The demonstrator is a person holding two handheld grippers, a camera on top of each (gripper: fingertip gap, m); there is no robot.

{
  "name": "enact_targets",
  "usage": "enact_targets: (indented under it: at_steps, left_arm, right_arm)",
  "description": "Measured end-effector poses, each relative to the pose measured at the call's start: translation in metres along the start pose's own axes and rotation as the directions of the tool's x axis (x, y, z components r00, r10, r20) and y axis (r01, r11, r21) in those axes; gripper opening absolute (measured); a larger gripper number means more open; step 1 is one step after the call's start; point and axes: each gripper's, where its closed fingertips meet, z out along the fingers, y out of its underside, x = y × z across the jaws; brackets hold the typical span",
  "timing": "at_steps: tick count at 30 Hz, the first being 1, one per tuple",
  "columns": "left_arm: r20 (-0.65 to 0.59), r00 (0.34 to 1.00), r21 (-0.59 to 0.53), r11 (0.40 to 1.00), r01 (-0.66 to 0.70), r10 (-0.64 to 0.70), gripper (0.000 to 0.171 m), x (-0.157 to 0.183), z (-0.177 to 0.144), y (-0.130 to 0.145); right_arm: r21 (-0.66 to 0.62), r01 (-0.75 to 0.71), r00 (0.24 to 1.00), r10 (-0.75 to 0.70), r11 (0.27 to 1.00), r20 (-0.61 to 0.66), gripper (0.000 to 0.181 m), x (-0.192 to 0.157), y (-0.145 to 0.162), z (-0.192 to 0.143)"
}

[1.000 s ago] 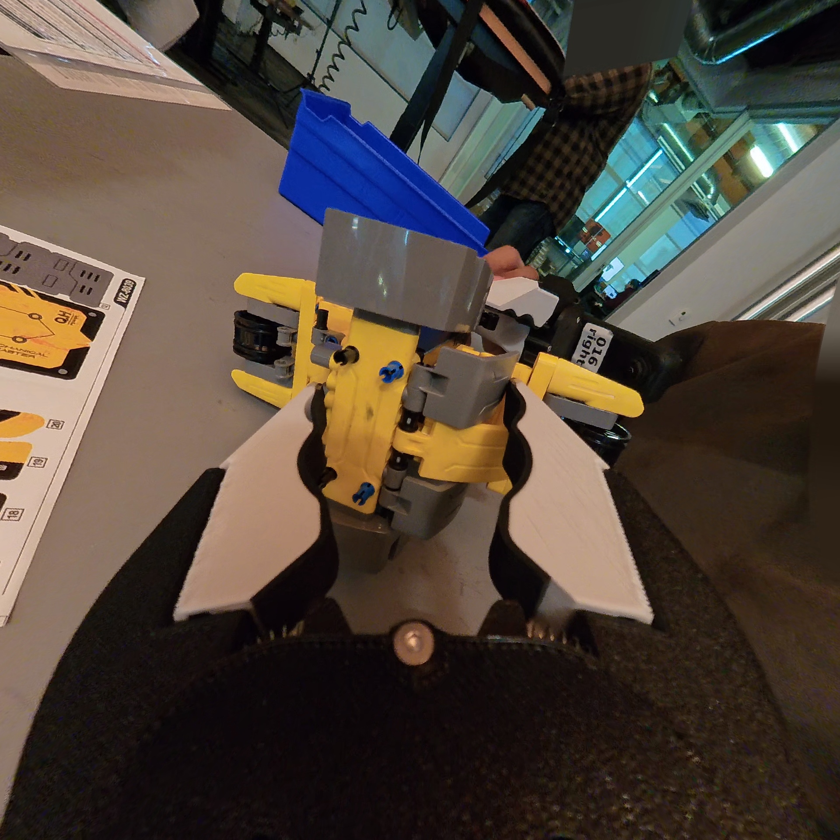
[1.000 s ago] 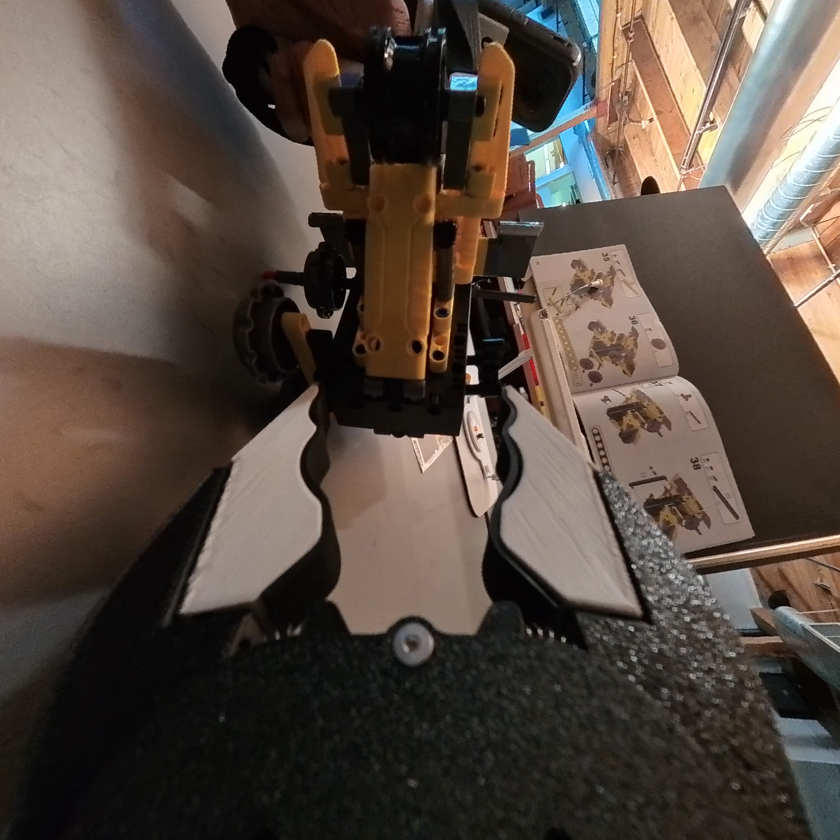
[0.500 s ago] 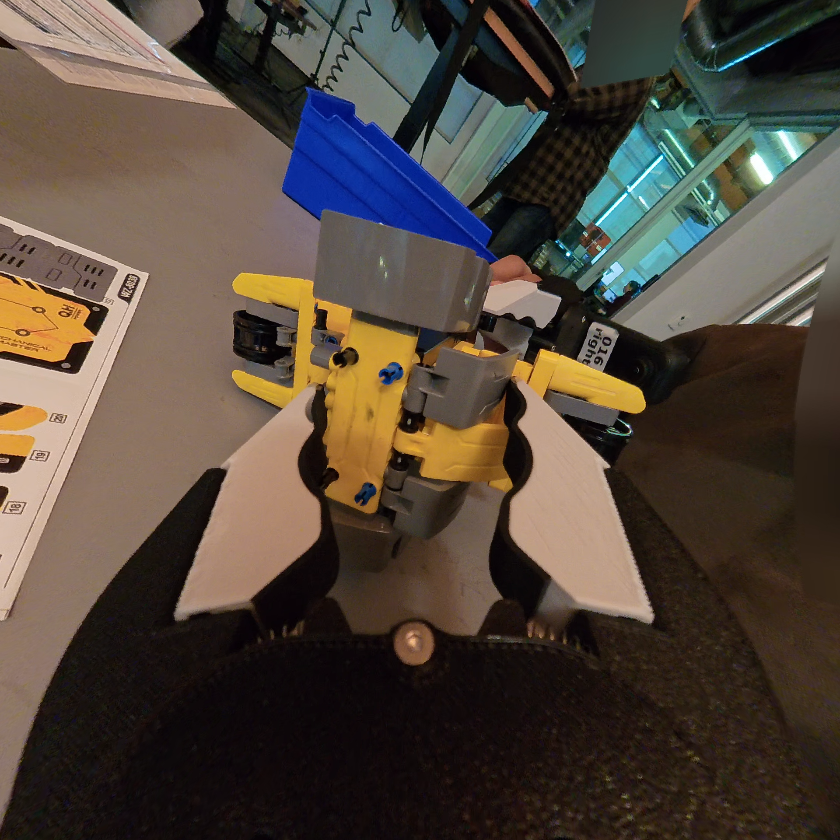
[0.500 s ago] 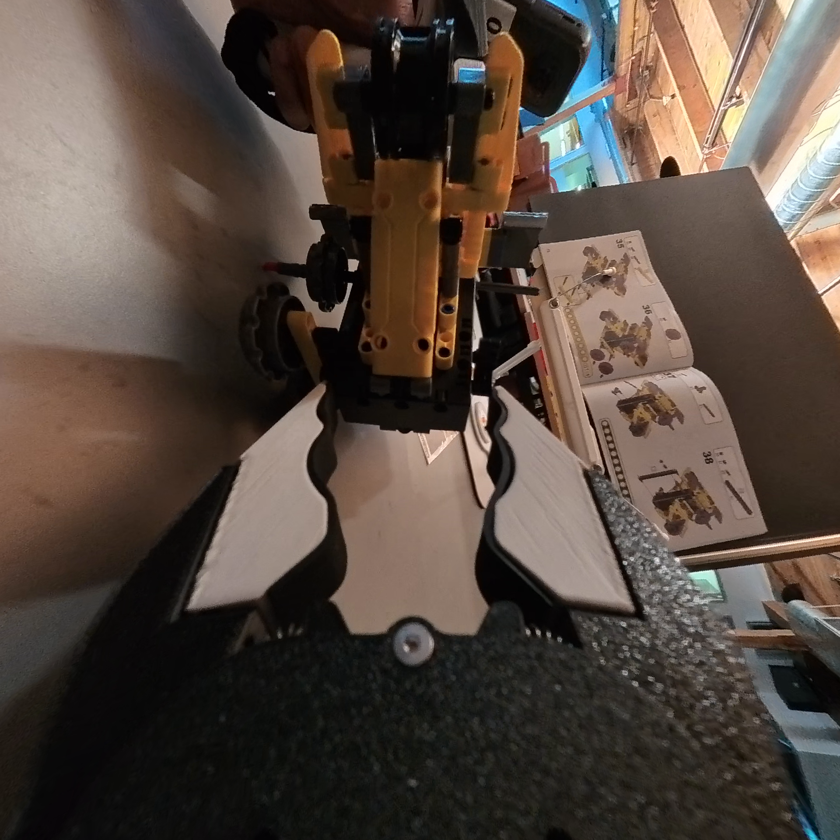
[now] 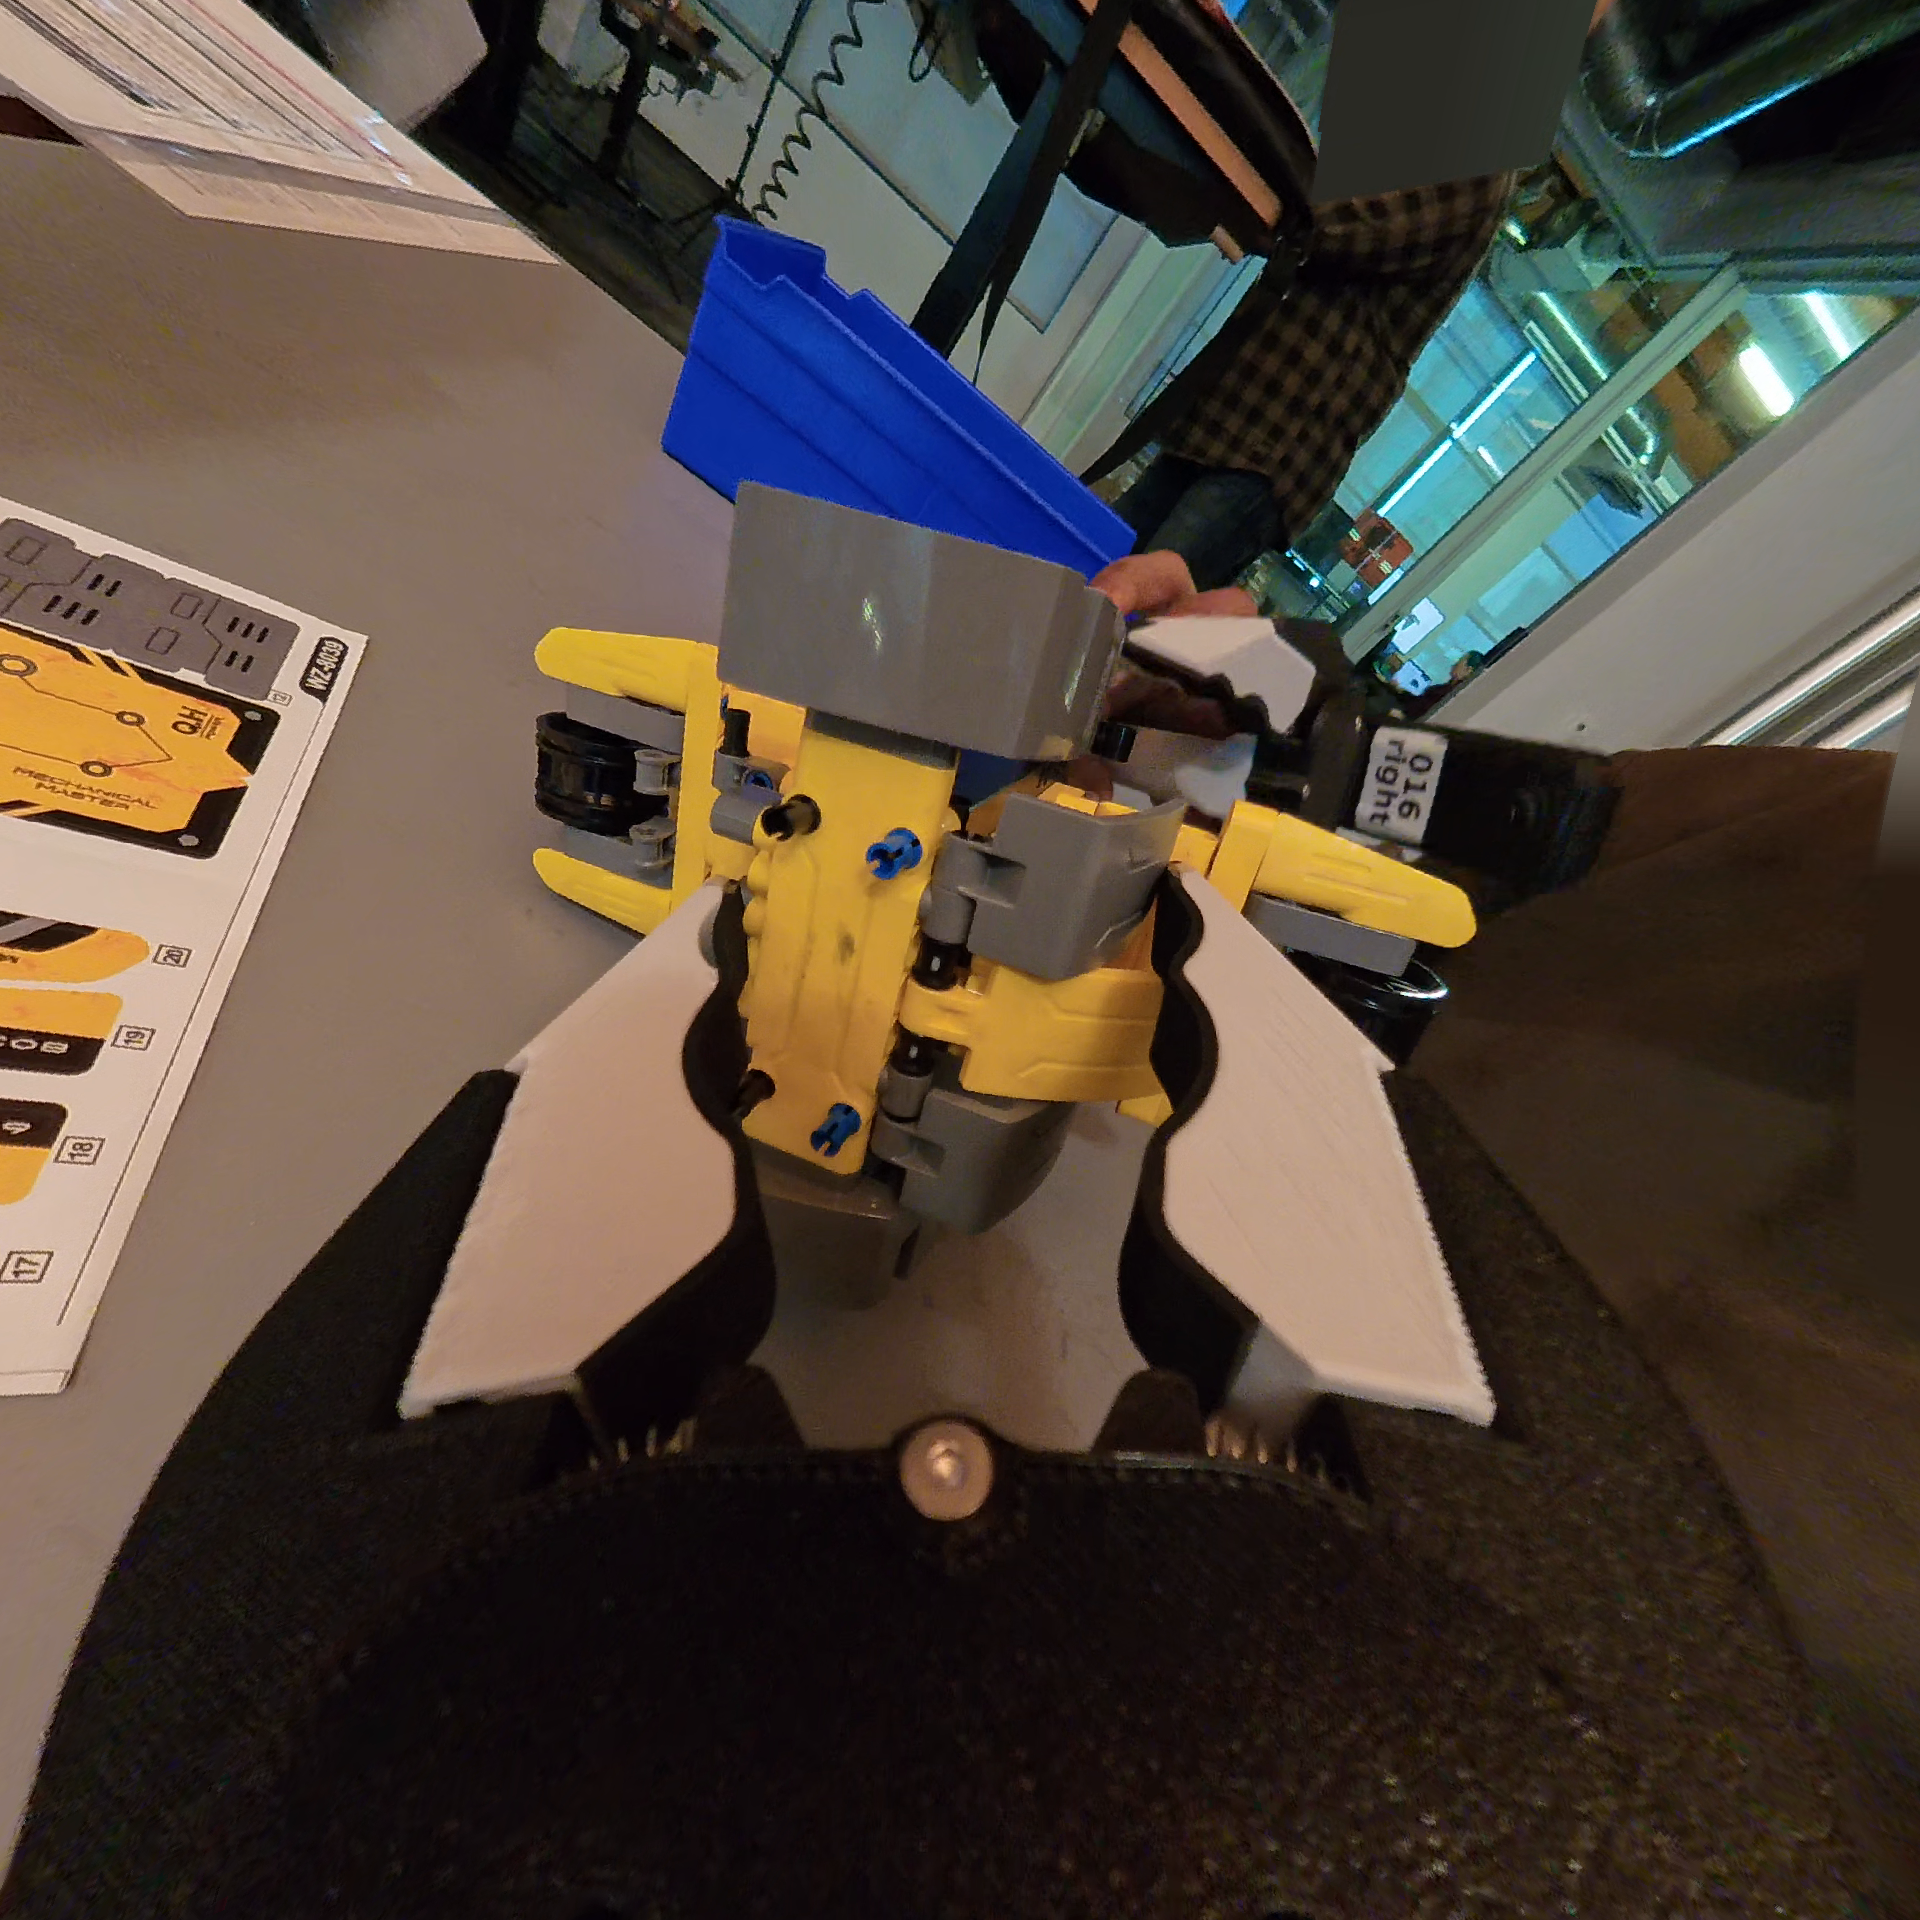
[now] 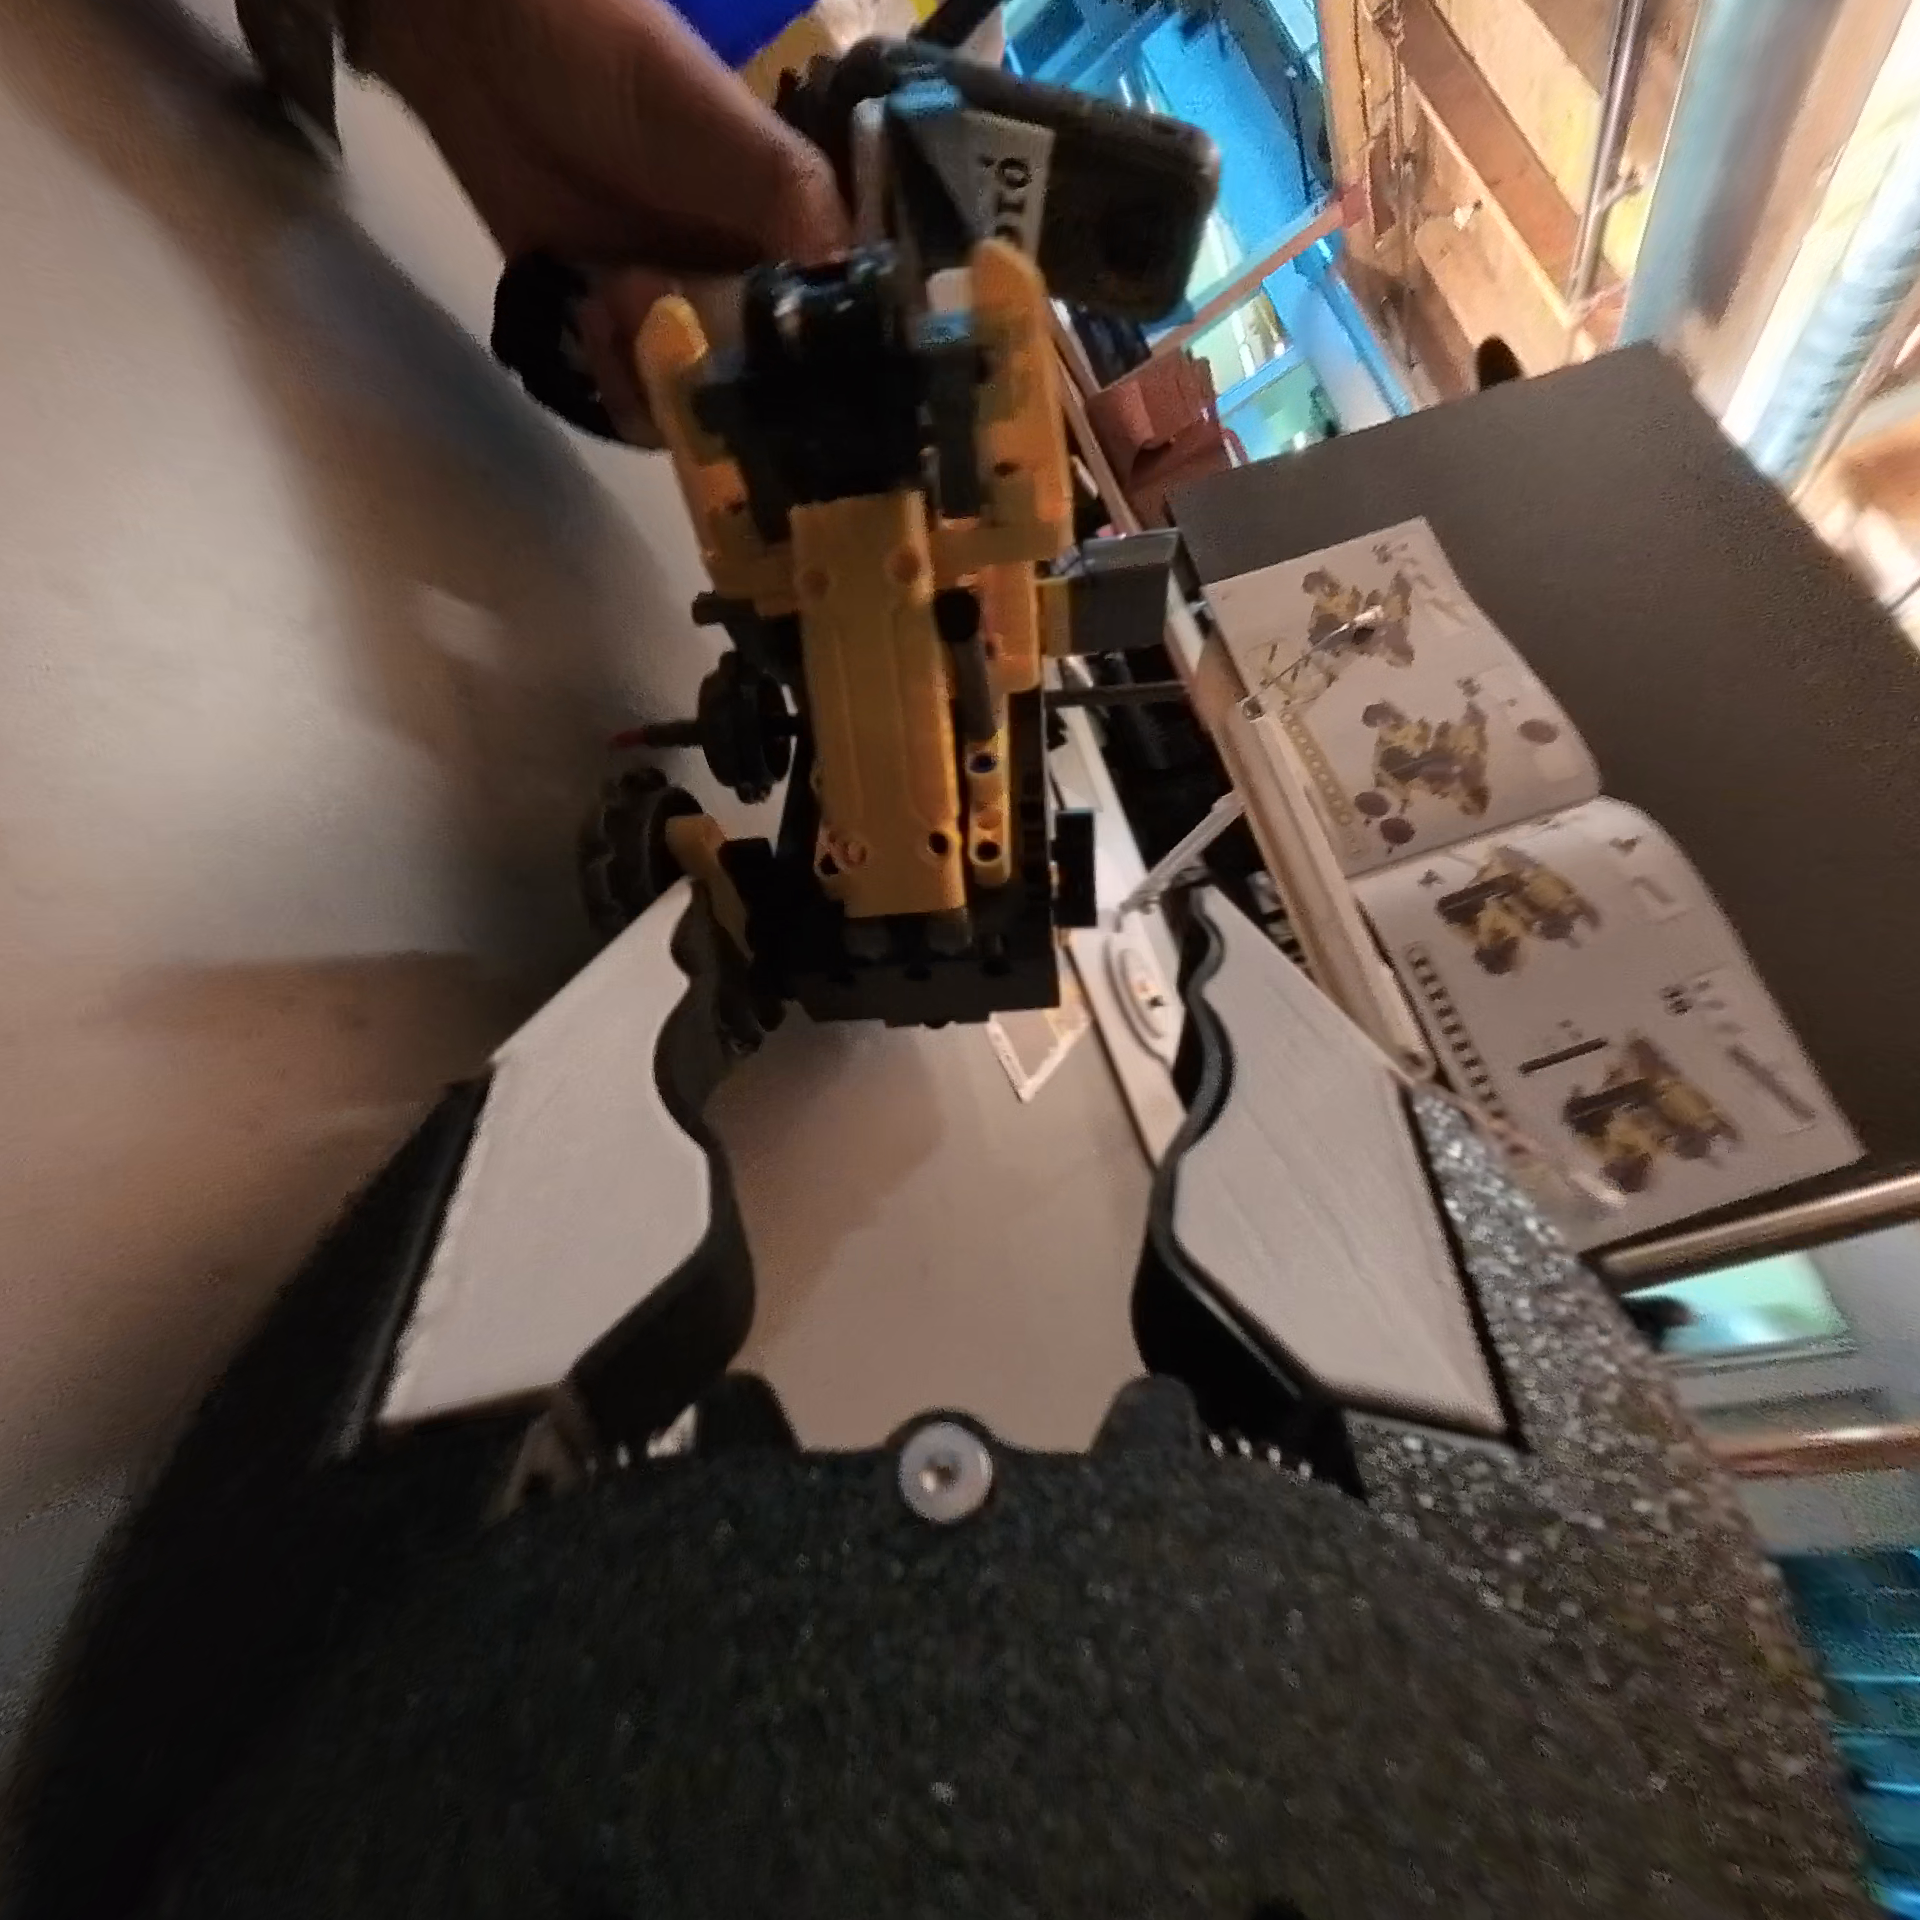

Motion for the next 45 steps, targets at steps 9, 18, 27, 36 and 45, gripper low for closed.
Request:
enact_targets:
  at_steps: [9, 18, 27, 36, 45]
  left_arm:
    - [-0.006, 1.0, 0.007, 1.0, 0.012, -0.012, 0.077, -0.001, -0.001, 0.0]
    - [-0.009, 1.0, 0.013, 1.0, 0.021, -0.021, 0.078, -0.003, -0.001, 0.0]
    - [-0.014, 0.999, 0.019, 0.999, 0.034, -0.034, 0.078, -0.003, -0.001, -0.001]
    - [-0.009, 1.0, 0.01, 1.0, 0.019, -0.019, 0.078, -0.002, -0.001, 0.0]
    - [-0.013, 1.0, 0.011, 1.0, 0.018, -0.018, 0.077, -0.002, 0.0, 0.0]
  right_arm:
    - [-0.035, -0.907, 0.42, 0.908, 0.42, 0.013, 0.08, 0.061, 0.067, -0.008]
    - [0.06, -0.897, 0.432, 0.842, 0.438, 0.321, 0.075, 0.066, 0.033, -0.015]
    - [-0.042, -0.24, 0.964, 0.243, 0.97, 0.108, 0.098, 0.005, 0.013, -0.003]
    - [-0.051, 0.125, 0.992, -0.126, 0.991, -0.026, 0.081, -0.004, 0.011, 0.006]
    - [-0.072, 0.19, 0.98, -0.184, 0.979, 0.083, 0.085, -0.009, 0.021, 0.016]
